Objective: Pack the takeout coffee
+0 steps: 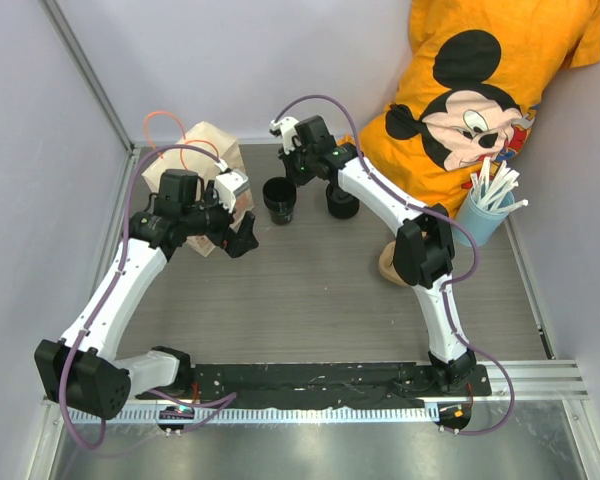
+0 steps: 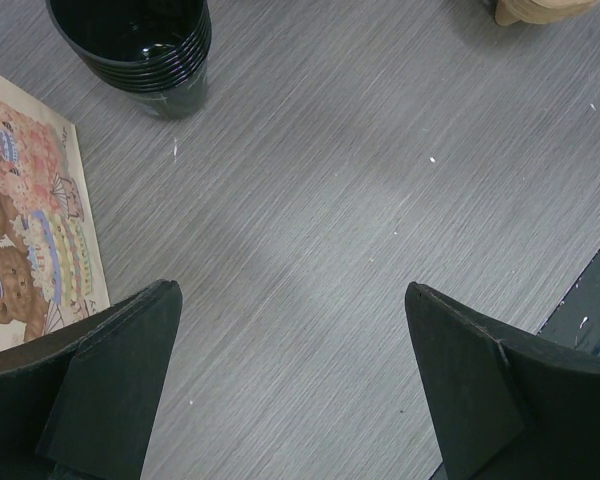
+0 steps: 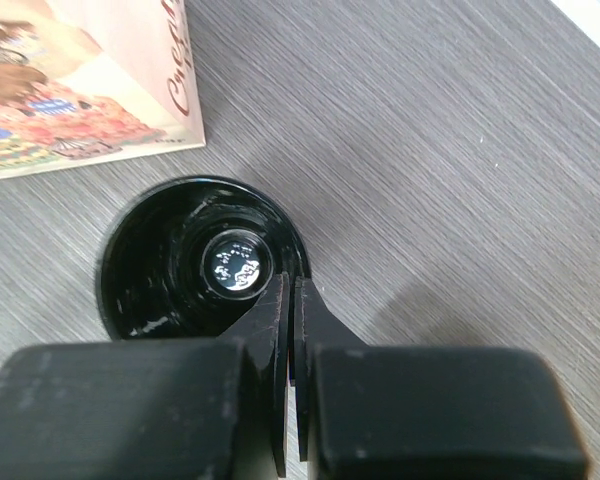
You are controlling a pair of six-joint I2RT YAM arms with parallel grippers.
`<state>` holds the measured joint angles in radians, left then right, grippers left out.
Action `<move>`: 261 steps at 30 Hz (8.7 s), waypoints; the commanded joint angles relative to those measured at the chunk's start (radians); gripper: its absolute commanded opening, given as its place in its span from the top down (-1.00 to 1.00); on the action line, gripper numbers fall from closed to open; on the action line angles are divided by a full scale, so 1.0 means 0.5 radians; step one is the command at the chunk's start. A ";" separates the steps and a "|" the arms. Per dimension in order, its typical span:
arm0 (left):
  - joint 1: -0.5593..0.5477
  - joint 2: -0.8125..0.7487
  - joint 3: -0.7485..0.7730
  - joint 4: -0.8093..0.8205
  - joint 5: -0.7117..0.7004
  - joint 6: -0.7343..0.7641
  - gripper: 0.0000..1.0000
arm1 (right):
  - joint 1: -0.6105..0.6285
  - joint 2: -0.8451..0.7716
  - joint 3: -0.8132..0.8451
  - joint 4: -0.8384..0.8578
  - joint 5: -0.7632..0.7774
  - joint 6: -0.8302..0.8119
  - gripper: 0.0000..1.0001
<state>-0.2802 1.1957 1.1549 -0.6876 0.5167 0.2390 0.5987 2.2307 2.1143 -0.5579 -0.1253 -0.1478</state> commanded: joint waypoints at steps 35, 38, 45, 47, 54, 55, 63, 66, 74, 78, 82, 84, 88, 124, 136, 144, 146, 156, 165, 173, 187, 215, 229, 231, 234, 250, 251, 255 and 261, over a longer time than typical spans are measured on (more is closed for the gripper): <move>0.008 0.005 0.010 0.071 0.040 -0.024 -0.99 | 0.017 -0.007 -0.004 0.051 0.021 -0.042 0.42; 0.008 0.005 0.007 0.068 0.040 -0.024 -0.99 | 0.017 -0.004 -0.007 0.051 0.021 -0.039 0.50; 0.008 0.005 0.007 0.071 0.037 -0.021 -0.99 | 0.014 -0.013 -0.007 0.051 0.021 -0.042 0.53; 0.008 0.002 0.010 0.071 0.037 -0.024 -1.00 | 0.017 -0.013 -0.007 0.054 0.017 -0.042 0.46; 0.011 0.002 0.006 0.071 0.034 -0.021 -0.99 | 0.014 -0.004 -0.013 0.054 0.017 -0.042 0.43; 0.008 0.002 0.006 0.071 0.037 -0.021 -1.00 | 0.017 -0.001 -0.013 0.054 0.017 -0.042 0.44; 0.008 0.002 0.003 0.071 0.037 -0.021 -0.99 | 0.017 -0.004 -0.013 0.054 0.024 -0.036 0.66; 0.008 0.002 0.003 0.074 0.037 -0.021 -1.00 | 0.017 -0.004 -0.013 0.051 0.024 -0.039 0.78; 0.011 -0.005 0.000 0.074 0.034 -0.024 -0.99 | 0.017 -0.028 0.002 0.051 -0.004 -0.023 0.98; 0.011 -0.005 0.000 0.077 0.037 -0.024 -0.99 | 0.017 -0.056 0.020 0.048 -0.010 -0.011 0.98; 0.014 -0.008 -0.003 0.077 0.040 -0.021 -0.99 | 0.017 -0.089 0.036 0.045 -0.013 0.010 0.98; 0.014 -0.011 -0.003 0.074 0.040 -0.024 -0.99 | 0.017 -0.111 0.039 0.039 -0.032 0.029 0.98; 0.011 -0.014 -0.003 0.074 0.040 -0.027 -0.99 | 0.020 -0.135 0.042 0.039 -0.041 0.038 0.98; 0.017 0.014 0.003 0.081 0.053 -0.027 -1.00 | 0.027 -0.071 -0.016 -0.029 -0.041 -0.045 0.22; 0.017 0.020 0.006 0.077 0.050 -0.027 -1.00 | 0.033 -0.050 -0.090 0.002 -0.041 -0.045 0.37; 0.014 0.020 0.003 0.077 0.050 -0.030 -0.99 | 0.036 -0.040 -0.099 0.014 -0.016 -0.045 0.42; 0.014 0.017 0.003 0.081 0.050 -0.027 -0.99 | 0.036 -0.040 -0.102 0.020 -0.013 -0.045 0.48; 0.017 0.023 0.000 0.081 0.050 -0.030 -0.99 | 0.036 -0.102 -0.121 0.051 0.011 -0.063 0.41; 0.017 0.026 -0.003 0.087 0.053 -0.027 -0.99 | 0.036 -0.145 -0.084 0.054 0.024 -0.066 0.42; 0.014 0.075 -0.003 0.184 0.016 -0.146 -0.99 | 0.051 -0.169 -0.050 0.042 0.036 -0.063 0.49; -0.090 0.566 0.267 0.421 -0.558 -0.527 -0.99 | 0.073 -0.209 -0.062 0.021 0.033 -0.014 0.49; -0.099 1.094 0.660 0.627 -0.589 -0.671 -0.07 | 0.073 -0.225 -0.084 0.024 -0.004 0.096 0.54; -0.111 1.186 0.703 0.630 -0.616 -0.680 0.22 | 0.073 -0.225 -0.081 0.024 -0.029 0.115 0.56; -0.111 1.201 0.706 0.630 -0.631 -0.677 0.21 | 0.073 -0.225 -0.081 0.024 -0.032 0.115 0.56; -0.115 1.204 0.700 0.633 -0.635 -0.680 0.29 | 0.070 -0.225 -0.084 0.027 -0.035 0.112 0.56; -0.115 1.158 0.691 0.660 -0.665 -0.681 0.42 | 0.073 -0.218 -0.084 0.027 -0.041 0.118 0.56; -0.115 1.155 0.691 0.657 -0.671 -0.680 0.42 | 0.073 -0.215 -0.084 0.024 -0.038 0.118 0.56; -0.115 1.161 0.703 0.654 -0.668 -0.677 0.48 | 0.073 -0.212 -0.081 0.024 -0.032 0.115 0.56; -0.115 1.177 0.724 0.624 -0.681 -0.674 0.67 | 0.073 -0.212 -0.084 0.027 -0.035 0.115 0.56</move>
<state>-0.3328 1.7996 1.4696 -0.4076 0.1841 -0.0978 0.6277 2.1902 2.0506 -0.5686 -0.1333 -0.0990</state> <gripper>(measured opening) 0.187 0.222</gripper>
